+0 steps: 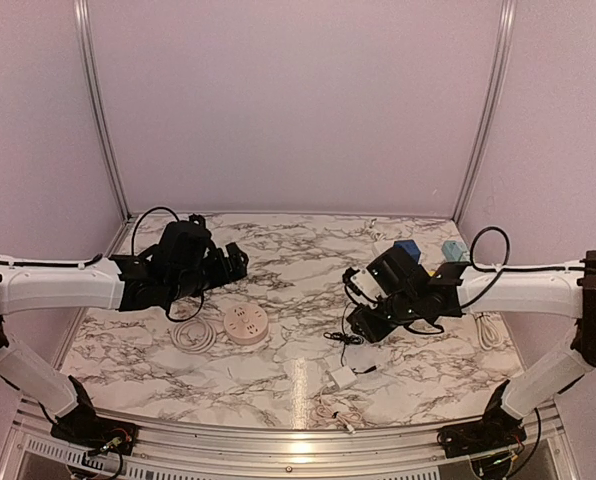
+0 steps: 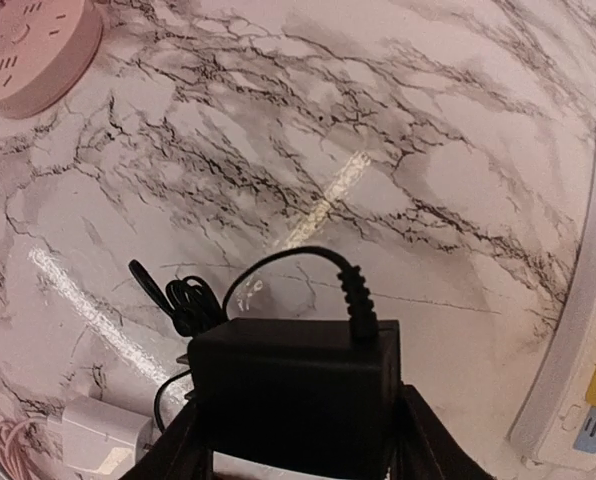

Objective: Insert the plug
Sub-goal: Pick up the plug from the center of the board, then pass from the right arm to the left

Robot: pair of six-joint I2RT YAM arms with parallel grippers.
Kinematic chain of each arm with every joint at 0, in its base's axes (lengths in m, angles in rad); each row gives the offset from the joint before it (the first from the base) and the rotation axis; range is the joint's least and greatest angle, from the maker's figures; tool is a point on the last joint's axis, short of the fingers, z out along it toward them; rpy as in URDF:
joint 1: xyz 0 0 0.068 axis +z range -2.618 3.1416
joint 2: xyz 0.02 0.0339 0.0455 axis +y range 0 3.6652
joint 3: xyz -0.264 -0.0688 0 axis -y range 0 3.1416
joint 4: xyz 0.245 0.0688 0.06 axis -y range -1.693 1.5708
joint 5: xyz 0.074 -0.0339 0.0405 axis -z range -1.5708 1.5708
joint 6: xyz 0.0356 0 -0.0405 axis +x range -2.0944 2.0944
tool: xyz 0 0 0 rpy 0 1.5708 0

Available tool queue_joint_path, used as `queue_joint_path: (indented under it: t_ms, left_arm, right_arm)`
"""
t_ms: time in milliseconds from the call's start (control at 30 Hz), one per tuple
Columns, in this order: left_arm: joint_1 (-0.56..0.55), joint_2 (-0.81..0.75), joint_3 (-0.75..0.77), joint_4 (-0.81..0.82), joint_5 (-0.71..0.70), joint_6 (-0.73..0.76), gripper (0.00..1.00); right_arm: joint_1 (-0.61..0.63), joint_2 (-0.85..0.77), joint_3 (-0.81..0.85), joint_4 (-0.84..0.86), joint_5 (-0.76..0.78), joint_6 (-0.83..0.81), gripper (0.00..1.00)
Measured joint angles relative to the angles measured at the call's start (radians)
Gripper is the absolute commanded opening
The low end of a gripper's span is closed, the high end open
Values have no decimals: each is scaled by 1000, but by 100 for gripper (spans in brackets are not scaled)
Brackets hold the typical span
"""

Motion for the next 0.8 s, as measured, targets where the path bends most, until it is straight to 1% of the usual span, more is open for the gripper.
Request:
queue_joint_path:
  t_ms: [133, 267, 533, 667, 800]
  left_arm:
    - [-40, -53, -27, 2, -7, 72, 99]
    - [-71, -90, -48, 17, 5, 130, 99]
    - [-127, -161, -104, 105, 82, 261, 99]
    - [-143, -208, -99, 140, 141, 334, 99]
    - [-171, -254, -76, 142, 163, 394, 99]
  right_arm:
    - [0, -70, 27, 3, 0, -19, 41]
    - [0, -132, 37, 18, -33, -38, 40]
    - [0, -212, 63, 67, -183, -66, 40]
    - [0, -222, 86, 108, -280, -85, 40]
    - [0, -215, 130, 128, -382, -111, 40]
